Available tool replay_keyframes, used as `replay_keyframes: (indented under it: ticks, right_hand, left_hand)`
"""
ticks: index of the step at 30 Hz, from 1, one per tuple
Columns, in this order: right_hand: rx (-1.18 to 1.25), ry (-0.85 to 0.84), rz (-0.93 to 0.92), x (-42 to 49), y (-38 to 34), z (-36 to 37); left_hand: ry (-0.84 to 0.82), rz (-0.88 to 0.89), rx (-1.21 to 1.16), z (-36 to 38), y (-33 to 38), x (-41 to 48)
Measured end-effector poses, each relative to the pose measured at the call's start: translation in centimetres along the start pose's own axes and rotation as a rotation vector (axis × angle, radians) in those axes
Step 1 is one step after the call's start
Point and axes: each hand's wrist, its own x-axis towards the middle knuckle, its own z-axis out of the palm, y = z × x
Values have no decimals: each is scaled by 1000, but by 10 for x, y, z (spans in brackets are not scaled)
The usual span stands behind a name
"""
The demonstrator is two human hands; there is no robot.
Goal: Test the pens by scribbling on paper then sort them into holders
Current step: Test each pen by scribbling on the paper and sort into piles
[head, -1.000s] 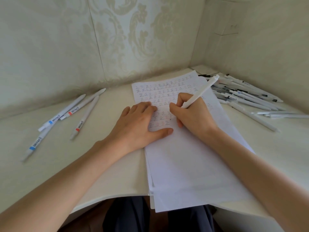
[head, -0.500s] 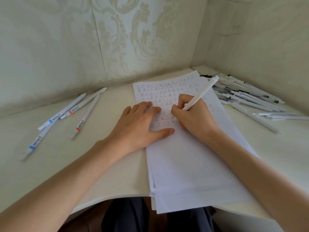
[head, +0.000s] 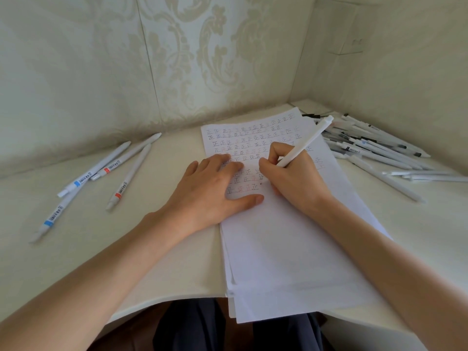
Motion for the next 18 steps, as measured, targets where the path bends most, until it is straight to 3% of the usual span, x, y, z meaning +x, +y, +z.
replay_keyframes:
  ticks: [9,14,18]
  right_hand:
    - [-4,-45,13,-1,1,1]
    - [6,47,17,-1,1,-1]
    - [-12,101,-16,-2,0,-13]
  left_hand:
    - [-15,-10,-9,-1,1,-1]
    - [-13,-17,-16,0,-1,0]
    - [154,50,-111,-3,-3,-1]
